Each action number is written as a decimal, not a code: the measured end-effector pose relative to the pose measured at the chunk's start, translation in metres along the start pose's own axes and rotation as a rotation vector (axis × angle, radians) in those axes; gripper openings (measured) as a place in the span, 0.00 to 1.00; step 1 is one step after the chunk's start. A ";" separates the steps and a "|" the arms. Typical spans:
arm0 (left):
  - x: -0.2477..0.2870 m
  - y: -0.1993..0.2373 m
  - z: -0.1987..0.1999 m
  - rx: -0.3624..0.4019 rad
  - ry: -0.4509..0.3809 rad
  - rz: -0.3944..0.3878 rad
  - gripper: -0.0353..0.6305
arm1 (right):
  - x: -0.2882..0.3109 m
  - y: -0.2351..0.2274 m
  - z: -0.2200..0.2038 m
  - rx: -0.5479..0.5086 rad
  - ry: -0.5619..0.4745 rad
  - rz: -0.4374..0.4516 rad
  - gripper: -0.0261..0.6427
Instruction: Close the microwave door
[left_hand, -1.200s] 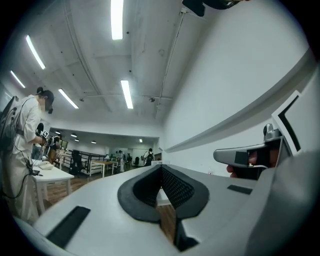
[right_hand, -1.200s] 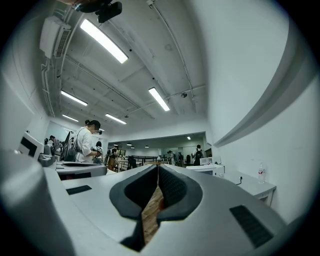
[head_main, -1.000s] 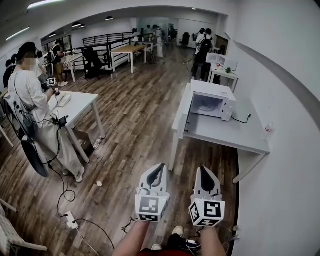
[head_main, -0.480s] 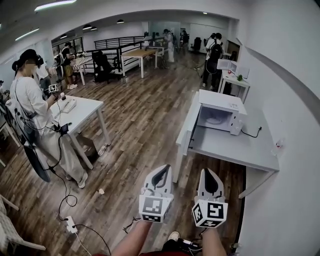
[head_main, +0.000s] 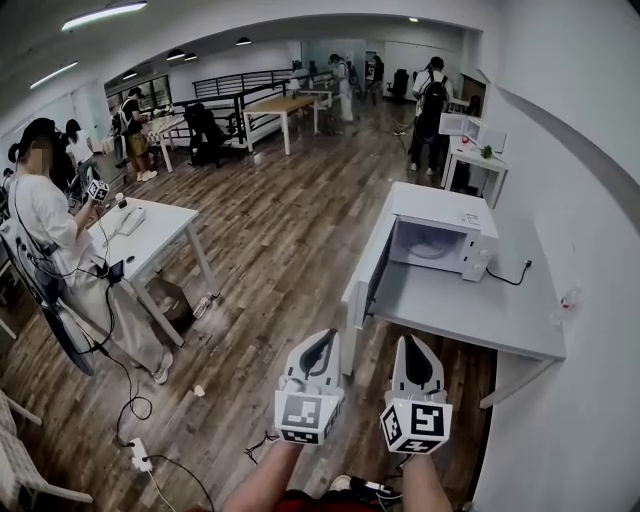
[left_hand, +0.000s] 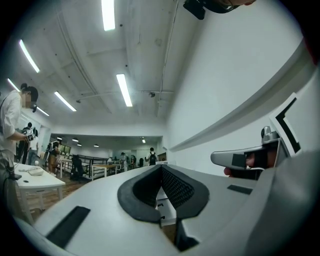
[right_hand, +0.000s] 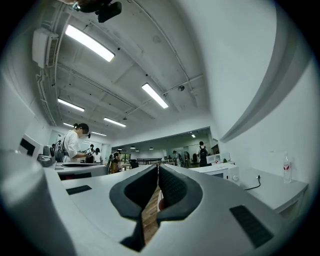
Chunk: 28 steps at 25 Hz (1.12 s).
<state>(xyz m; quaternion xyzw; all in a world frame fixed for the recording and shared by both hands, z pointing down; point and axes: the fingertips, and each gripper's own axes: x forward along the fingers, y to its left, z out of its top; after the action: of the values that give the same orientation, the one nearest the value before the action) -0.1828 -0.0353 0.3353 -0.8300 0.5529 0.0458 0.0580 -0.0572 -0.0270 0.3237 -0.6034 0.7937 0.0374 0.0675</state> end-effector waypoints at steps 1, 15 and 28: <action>0.005 0.000 -0.002 0.001 0.004 0.002 0.09 | 0.003 -0.004 -0.003 0.004 0.003 0.000 0.08; 0.083 0.020 -0.060 -0.005 0.043 -0.051 0.09 | 0.073 -0.032 -0.065 0.007 0.086 -0.030 0.08; 0.154 0.054 -0.132 0.022 0.135 -0.198 0.09 | 0.148 -0.038 -0.128 0.018 0.196 -0.095 0.08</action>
<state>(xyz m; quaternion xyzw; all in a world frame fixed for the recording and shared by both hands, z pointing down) -0.1720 -0.2162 0.4415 -0.8811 0.4712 -0.0223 0.0339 -0.0674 -0.1966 0.4283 -0.6403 0.7675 -0.0319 -0.0034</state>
